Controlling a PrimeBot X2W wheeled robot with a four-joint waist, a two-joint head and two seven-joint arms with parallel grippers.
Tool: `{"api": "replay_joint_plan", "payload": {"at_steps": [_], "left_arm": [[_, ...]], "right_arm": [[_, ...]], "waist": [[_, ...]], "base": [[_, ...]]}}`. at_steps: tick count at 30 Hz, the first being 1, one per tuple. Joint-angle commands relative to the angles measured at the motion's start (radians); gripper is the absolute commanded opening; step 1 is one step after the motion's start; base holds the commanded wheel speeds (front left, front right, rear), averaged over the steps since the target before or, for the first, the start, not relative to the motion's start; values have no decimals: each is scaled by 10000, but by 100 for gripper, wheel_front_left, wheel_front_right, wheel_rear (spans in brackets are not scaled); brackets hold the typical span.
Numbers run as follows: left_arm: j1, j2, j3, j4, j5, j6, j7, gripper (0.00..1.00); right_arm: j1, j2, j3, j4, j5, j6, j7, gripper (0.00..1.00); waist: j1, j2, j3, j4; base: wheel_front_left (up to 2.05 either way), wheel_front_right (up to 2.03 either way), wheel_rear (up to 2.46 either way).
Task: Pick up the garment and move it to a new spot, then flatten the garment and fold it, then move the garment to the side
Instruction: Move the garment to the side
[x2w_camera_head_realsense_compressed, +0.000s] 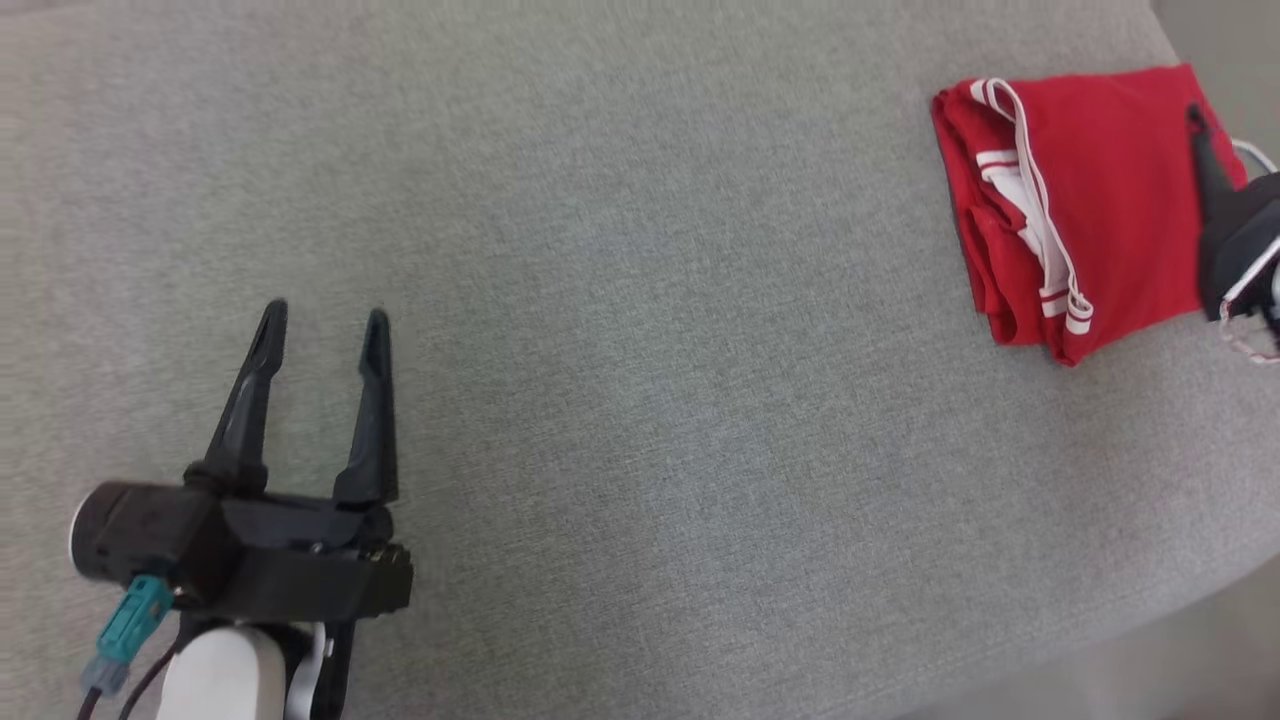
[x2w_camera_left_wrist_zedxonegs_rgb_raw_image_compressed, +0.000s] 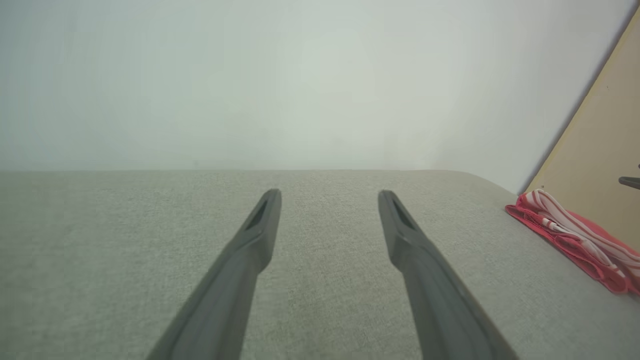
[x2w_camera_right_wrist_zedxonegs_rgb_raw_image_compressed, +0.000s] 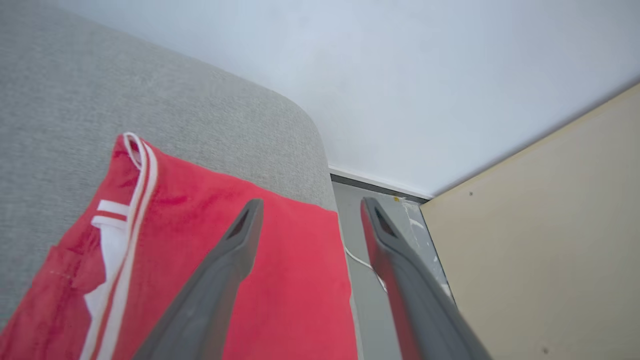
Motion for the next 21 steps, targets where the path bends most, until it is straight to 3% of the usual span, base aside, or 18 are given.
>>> {"api": "replay_joint_plan", "payload": {"at_steps": [1,14,21], "left_arm": [[257,-23,123,103,-75,31,-5,100],[2063,-85,1214,810,-420,653,-5,100],[2929,-83,1370,932,-558,896,-5,100]], "right_arm": [[229,117,156,-62,215,-29,-268,100],[2269,721,1649,-1373,2098,-28,-1992,100],[3875,974,1437,-2368,2662,-28,-2311,100]], "waist": [[0,0,-429,285],[0,0,-2988,1326],[0,0,-4019,1698]], "base": [[0,0,0],[0,0,0],[0,0,0]]}}
